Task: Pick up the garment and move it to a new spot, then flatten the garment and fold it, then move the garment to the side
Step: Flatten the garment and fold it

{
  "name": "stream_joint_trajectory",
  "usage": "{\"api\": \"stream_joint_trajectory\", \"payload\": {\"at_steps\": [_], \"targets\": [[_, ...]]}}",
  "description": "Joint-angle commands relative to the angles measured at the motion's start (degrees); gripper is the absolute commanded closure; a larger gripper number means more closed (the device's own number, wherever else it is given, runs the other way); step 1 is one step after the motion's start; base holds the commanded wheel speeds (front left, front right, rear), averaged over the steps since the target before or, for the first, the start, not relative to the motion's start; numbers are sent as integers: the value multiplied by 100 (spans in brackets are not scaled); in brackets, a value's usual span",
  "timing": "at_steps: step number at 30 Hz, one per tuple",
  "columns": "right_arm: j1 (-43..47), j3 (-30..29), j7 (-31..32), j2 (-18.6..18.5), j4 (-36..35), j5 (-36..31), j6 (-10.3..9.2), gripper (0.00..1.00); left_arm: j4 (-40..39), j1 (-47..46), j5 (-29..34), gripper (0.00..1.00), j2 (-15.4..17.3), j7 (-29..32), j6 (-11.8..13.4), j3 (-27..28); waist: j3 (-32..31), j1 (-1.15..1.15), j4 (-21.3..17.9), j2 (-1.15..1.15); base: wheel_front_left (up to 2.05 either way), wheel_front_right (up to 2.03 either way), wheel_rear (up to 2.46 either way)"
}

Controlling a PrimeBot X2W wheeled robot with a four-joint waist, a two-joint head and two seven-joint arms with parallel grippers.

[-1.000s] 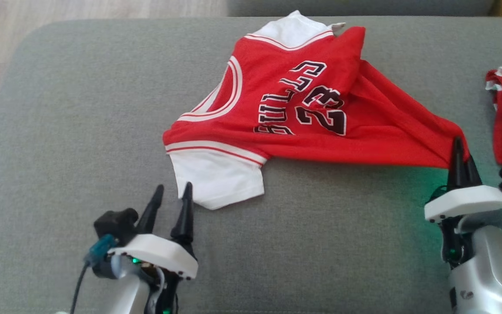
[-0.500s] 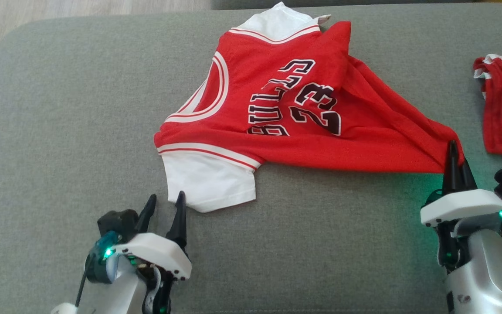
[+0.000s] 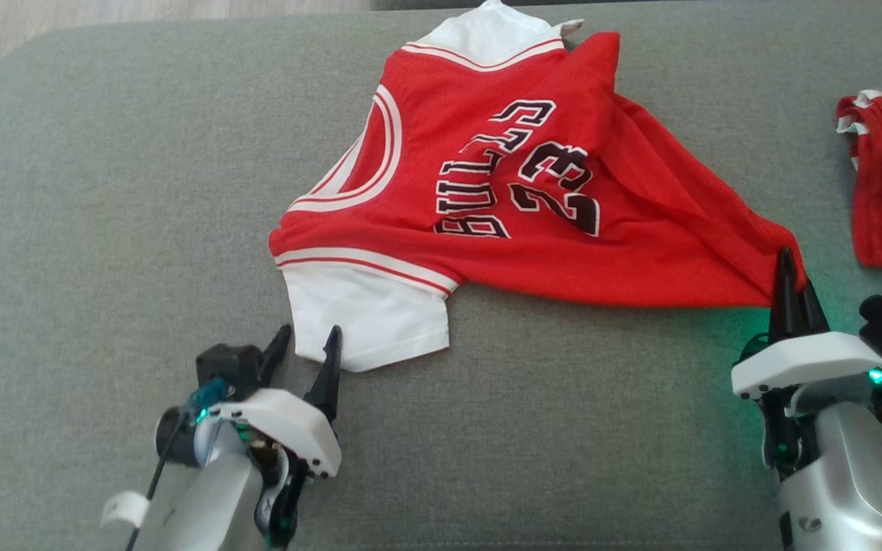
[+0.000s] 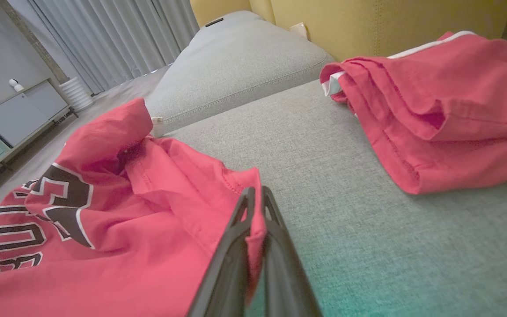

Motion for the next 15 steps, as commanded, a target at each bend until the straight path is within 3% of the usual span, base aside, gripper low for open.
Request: {"api": "stream_joint_trajectory", "payload": {"at_steps": [1,5,6,8,15], "targets": [[-173,145,-27,-12,-143,25,-5,100,22,-235,73,0,125,-48,-11,120,21,0,-18,0,0,0,0],[-189,140,-23,-12,-127,13,-5,100,185,-320,90,0,138,14,-82,44,28,0,-26,0,0,0,0],[-192,133,-22,-12,-122,8,-5,100,222,-337,89,14,140,25,-107,23,29,0,-26,0,0,0,0],[-201,120,-19,-12,-115,-1,-5,100,269,-352,78,100,142,24,-147,-6,24,0,-21,0,0,0,0],[-244,64,-47,-12,-155,-13,-5,100,127,-316,17,100,195,-8,-299,-73,-94,0,-5,0,0,0,0]]}}
